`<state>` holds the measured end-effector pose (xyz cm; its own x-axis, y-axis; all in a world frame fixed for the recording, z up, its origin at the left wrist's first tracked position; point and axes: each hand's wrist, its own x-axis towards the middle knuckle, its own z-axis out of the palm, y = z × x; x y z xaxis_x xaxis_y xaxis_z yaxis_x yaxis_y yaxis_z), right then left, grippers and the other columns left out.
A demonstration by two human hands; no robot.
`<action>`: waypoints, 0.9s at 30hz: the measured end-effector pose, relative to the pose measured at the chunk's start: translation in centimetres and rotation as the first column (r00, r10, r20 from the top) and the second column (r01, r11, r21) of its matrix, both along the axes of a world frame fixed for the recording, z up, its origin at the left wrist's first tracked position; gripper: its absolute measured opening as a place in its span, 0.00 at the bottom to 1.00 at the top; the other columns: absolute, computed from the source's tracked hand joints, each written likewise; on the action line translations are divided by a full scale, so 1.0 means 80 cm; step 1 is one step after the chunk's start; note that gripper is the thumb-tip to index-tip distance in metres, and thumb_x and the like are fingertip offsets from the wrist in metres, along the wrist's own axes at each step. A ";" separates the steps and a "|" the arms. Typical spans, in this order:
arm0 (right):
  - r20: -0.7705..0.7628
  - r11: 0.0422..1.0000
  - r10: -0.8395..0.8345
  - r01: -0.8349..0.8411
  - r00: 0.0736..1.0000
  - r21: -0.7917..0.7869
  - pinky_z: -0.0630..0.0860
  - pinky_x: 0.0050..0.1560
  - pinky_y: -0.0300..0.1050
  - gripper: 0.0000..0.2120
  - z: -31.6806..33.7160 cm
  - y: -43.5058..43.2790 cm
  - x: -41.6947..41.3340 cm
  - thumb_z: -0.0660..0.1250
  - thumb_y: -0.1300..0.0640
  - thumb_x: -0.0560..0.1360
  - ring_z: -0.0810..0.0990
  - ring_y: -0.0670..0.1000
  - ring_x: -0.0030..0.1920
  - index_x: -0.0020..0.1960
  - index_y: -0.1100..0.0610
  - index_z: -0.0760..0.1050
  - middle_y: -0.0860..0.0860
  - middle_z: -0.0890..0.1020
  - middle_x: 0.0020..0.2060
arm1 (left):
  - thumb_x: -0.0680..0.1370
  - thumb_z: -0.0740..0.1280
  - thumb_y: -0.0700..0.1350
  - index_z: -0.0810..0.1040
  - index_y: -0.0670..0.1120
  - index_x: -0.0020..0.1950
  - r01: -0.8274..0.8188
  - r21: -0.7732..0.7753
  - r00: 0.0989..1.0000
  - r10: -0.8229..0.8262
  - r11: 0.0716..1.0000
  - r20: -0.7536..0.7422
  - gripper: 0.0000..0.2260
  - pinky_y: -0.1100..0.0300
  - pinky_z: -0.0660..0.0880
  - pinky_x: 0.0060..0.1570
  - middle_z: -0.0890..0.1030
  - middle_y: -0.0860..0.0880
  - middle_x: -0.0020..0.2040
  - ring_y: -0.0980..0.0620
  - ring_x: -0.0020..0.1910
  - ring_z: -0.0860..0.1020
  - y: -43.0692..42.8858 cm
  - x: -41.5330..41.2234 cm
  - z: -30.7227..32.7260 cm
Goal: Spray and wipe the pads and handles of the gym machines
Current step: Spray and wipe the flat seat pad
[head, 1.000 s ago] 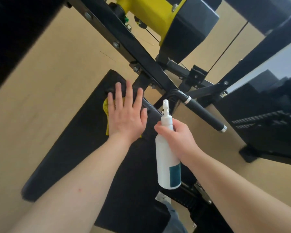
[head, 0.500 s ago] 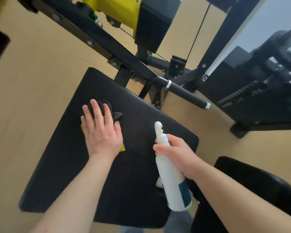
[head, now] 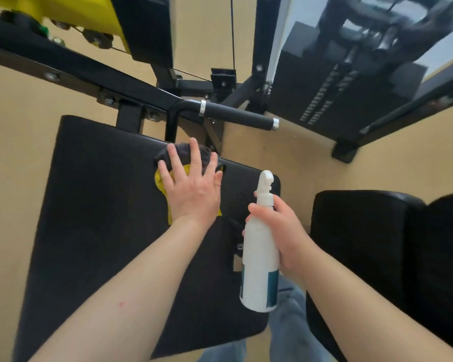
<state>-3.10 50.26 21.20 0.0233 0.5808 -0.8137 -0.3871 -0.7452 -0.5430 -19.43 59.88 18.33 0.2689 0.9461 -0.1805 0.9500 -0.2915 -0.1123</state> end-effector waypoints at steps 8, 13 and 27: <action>0.082 0.977 -0.207 0.210 0.975 -0.026 0.82 0.54 0.66 0.12 -0.011 -0.044 0.062 0.72 0.54 0.79 0.84 0.59 0.46 0.62 0.53 0.78 0.59 0.84 0.49 | 0.85 0.53 0.58 0.52 0.55 0.83 0.638 -0.286 0.766 -0.628 0.715 0.138 0.27 0.36 0.42 0.78 0.48 0.46 0.84 0.35 0.81 0.39 -0.059 0.098 -0.045; 0.124 0.989 -0.143 0.145 0.982 -0.005 0.83 0.54 0.68 0.15 -0.013 -0.054 0.052 0.74 0.54 0.78 0.86 0.62 0.49 0.63 0.49 0.78 0.59 0.85 0.51 | 0.86 0.50 0.57 0.48 0.50 0.84 0.715 -0.277 0.693 -0.704 0.642 0.155 0.28 0.42 0.43 0.80 0.47 0.48 0.85 0.39 0.82 0.42 -0.054 0.081 -0.045; 0.139 0.981 -0.192 0.189 0.971 0.035 0.85 0.51 0.60 0.22 -0.008 -0.031 0.069 0.76 0.49 0.73 0.86 0.59 0.50 0.65 0.50 0.76 0.58 0.84 0.53 | 0.85 0.55 0.54 0.61 0.48 0.81 0.573 -0.203 0.819 -0.562 0.794 0.114 0.25 0.36 0.45 0.79 0.58 0.43 0.82 0.39 0.82 0.48 -0.049 0.110 -0.044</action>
